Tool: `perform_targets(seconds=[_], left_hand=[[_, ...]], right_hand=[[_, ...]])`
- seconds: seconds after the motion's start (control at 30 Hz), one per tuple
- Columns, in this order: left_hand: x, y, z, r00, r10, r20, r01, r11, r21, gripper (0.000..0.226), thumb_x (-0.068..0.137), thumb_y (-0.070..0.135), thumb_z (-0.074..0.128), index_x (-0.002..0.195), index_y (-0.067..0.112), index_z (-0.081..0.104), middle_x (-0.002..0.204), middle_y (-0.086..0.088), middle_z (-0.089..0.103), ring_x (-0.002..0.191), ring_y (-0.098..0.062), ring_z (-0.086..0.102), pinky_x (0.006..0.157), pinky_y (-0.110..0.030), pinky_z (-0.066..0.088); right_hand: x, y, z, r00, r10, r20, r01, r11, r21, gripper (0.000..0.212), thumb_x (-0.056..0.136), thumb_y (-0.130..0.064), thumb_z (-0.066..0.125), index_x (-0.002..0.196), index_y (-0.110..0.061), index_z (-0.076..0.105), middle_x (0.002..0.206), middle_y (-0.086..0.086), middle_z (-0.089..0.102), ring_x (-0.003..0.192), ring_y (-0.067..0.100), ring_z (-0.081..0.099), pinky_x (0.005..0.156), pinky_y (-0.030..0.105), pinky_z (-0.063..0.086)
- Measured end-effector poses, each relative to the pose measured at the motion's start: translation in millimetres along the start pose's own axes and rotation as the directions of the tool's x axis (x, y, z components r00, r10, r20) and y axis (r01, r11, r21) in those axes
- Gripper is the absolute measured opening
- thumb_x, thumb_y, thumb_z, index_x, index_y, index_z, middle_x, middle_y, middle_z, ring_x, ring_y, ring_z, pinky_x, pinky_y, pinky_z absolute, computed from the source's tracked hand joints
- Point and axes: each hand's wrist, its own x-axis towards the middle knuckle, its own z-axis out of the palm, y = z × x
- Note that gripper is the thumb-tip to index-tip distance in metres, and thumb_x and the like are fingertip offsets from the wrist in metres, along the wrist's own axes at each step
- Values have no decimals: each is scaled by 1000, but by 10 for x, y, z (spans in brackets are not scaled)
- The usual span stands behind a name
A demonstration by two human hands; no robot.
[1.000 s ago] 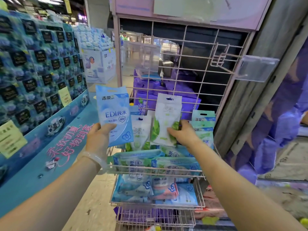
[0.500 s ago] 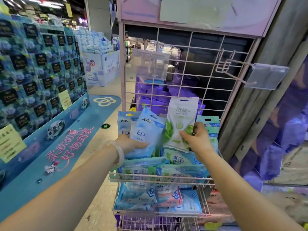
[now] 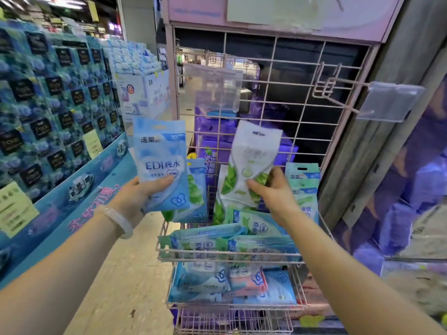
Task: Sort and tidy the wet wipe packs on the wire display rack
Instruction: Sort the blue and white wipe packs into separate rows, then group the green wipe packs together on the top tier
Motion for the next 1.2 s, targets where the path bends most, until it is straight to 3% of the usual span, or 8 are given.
perform_targets(seconds=[0.13,0.33,0.5,0.63,0.77,0.83,1.0,1.2], left_hand=[[-106,-137,25,998,-55,36,54,998,28,28,58,15,69,86,12,70,75,-1,77,65,-16,73,53,-23,56],[-54,-280,282,992,-101,73,95,992,78,49,53,24,75,100,11,68,89,-1,77,80,-16,73,73,-30,55],[40,-305,529,987,-112,116,104,992,73,23,69,17,69,92,14,69,83,3,77,76,-12,73,61,-22,58],[77,-331,606,987,-104,124,99,994,46,28,62,21,70,89,13,70,79,4,77,73,-10,72,58,-18,56],[144,-396,639,989,-100,104,92,992,81,30,61,22,71,89,14,70,77,7,77,74,-6,72,63,-16,55],[153,-444,689,985,-113,132,97,988,122,24,65,19,70,88,14,70,77,7,77,74,-6,72,64,-17,56],[136,-437,797,972,-166,165,138,976,170,32,60,24,72,91,17,70,81,6,77,79,-10,72,72,-26,54],[76,-356,722,993,-84,88,74,991,107,37,61,22,71,97,14,68,82,7,77,83,-12,70,78,-28,52]], right_hand=[[-13,58,202,991,-124,43,125,795,-593,28,74,-29,72,88,-13,54,85,2,59,75,18,54,64,27,39],[-38,-159,-65,982,116,150,46,623,-781,38,68,-25,78,96,-6,60,90,8,61,93,28,60,81,35,49],[-150,-95,-401,870,376,319,237,249,-939,49,76,-24,71,120,-10,56,123,9,59,110,26,55,88,30,43],[-206,-119,-709,924,221,312,226,343,-912,35,76,-18,70,109,-11,62,105,6,63,99,20,57,79,27,40],[-257,-267,-1235,995,60,79,6,758,-652,31,71,-3,73,101,0,65,96,17,67,87,14,55,85,37,47],[-304,-295,-1360,996,86,3,-73,859,-506,28,72,-1,72,99,0,65,93,15,67,83,17,58,84,38,50],[-348,-200,-1408,972,161,-169,-193,963,-190,19,76,4,66,93,-3,61,78,4,66,52,5,65,51,17,55],[-338,-229,-1546,924,149,-352,-109,986,130,10,79,2,62,82,-7,59,82,7,66,56,12,68,54,24,58]])
